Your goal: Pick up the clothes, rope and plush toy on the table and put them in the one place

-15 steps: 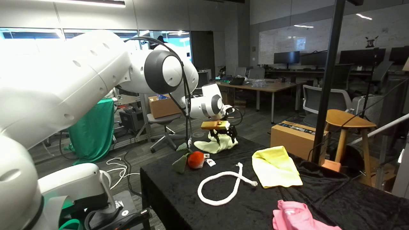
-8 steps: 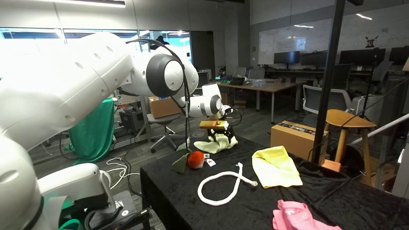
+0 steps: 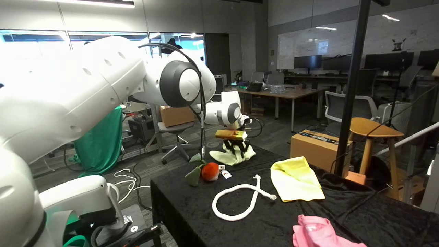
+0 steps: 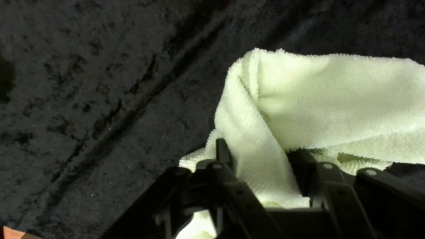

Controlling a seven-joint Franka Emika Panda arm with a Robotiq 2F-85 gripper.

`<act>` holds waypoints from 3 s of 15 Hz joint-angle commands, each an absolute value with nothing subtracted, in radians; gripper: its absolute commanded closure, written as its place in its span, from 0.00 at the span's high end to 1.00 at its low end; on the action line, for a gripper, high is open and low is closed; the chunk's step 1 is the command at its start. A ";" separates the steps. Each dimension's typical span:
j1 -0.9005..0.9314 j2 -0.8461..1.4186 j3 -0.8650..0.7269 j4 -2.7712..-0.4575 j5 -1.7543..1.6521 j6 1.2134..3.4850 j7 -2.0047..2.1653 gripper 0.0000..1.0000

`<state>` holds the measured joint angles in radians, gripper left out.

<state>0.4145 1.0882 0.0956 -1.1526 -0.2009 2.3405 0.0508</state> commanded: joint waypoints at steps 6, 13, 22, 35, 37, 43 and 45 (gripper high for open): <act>0.403 1.064 0.105 -1.127 -0.187 2.340 0.050 0.03; 0.417 0.930 0.061 -1.259 -0.206 2.464 0.144 0.07; 0.423 0.634 -0.117 -1.661 -0.219 2.717 0.397 0.07; 0.489 0.051 -0.299 -2.302 -0.443 2.817 0.549 0.07; 0.489 -0.041 -0.286 -2.365 -0.419 2.782 0.497 0.06; 0.274 -0.264 -0.008 -2.453 -0.220 2.601 0.268 0.07; 0.247 -0.316 0.029 -2.457 -0.156 2.537 0.202 0.06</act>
